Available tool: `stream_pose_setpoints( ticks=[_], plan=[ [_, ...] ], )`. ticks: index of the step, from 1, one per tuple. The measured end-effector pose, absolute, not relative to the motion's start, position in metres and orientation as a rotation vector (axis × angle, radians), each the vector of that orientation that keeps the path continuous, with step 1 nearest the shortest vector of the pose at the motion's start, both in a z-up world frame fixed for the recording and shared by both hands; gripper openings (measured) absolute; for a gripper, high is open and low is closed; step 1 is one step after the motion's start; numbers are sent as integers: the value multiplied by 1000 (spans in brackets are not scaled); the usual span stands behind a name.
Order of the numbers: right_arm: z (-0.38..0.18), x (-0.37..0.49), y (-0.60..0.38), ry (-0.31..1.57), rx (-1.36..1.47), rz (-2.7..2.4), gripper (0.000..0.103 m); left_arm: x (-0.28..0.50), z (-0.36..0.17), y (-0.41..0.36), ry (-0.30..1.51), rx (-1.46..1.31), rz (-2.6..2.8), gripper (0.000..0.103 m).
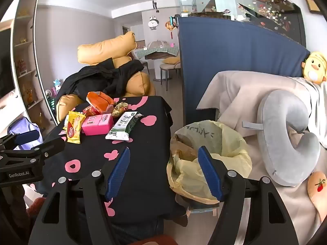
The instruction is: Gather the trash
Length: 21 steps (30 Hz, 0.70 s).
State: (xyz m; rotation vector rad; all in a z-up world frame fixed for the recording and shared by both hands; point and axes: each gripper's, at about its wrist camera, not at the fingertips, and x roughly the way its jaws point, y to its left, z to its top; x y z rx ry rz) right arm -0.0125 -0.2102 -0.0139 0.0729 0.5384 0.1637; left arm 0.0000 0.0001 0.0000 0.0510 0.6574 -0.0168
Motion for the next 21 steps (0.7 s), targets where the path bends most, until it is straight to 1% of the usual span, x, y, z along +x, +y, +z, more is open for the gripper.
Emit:
stream_pose_setpoints(
  ticks=[21],
  plan=[
    [-17, -9, -212, 548, 85, 166, 66, 0, 0, 0, 661, 51, -18, 94]
  ],
)
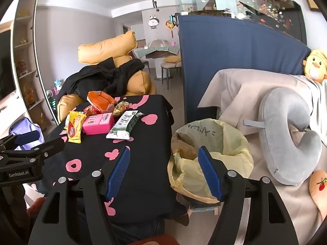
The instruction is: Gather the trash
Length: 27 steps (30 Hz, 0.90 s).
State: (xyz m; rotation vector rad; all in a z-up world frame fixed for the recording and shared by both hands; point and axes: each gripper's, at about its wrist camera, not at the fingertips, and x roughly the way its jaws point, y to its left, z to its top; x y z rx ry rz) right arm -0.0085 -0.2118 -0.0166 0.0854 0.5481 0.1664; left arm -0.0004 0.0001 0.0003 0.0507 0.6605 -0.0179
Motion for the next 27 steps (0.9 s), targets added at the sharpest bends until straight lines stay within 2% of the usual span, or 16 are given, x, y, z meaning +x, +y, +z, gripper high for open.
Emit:
stream_pose_setpoints(
  ticks=[27],
  plan=[
    [-17, -9, -211, 551, 87, 168, 66, 0, 0, 0, 663, 49, -18, 94]
  ],
)
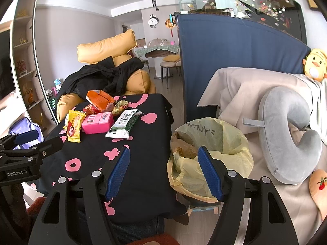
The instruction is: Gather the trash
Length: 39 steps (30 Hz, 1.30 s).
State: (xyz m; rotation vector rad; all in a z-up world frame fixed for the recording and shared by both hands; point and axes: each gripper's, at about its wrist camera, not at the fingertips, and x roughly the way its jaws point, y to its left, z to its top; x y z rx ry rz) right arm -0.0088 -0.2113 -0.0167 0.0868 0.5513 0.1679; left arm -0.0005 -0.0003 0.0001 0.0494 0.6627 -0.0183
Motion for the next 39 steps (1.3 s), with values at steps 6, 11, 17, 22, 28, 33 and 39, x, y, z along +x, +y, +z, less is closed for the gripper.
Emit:
stream_pose_setpoints(
  ticks=[6, 11, 17, 22, 28, 33, 39],
  plan=[
    [-17, -7, -212, 552, 88, 166, 66, 0, 0, 0, 664, 50, -19, 94],
    [-17, -9, -211, 551, 86, 165, 66, 0, 0, 0, 664, 49, -18, 94],
    [-20, -6, -210, 552, 87, 166, 66, 0, 0, 0, 663, 49, -19, 94],
    [-18, -9, -212, 554, 88, 166, 66, 0, 0, 0, 663, 49, -18, 94],
    [-18, -9, -212, 554, 88, 166, 66, 0, 0, -1, 661, 49, -18, 94],
    [-18, -9, -211, 555, 88, 167, 66, 0, 0, 0, 663, 48, -19, 94],
    [-18, -8, -211, 556, 89, 167, 66, 0, 0, 0, 663, 48, -19, 94]
  ],
)
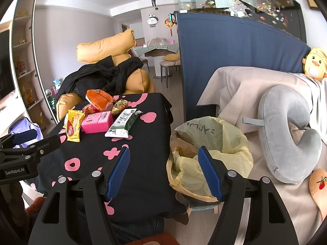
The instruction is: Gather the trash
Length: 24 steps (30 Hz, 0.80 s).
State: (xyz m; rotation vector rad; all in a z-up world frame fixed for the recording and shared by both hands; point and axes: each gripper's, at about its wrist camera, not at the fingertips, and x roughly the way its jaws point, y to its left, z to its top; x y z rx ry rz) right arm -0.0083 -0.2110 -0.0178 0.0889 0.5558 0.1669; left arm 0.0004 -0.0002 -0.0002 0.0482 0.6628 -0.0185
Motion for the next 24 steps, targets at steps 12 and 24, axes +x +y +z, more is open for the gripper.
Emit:
stream_pose_setpoints(
  ticks=[12, 24],
  plan=[
    [-24, -3, -214, 569, 94, 161, 66, 6, 1, 7, 667, 16, -10, 94],
    [-44, 86, -176, 659, -6, 216, 66, 75, -35, 104, 667, -112, -33, 94]
  ],
)
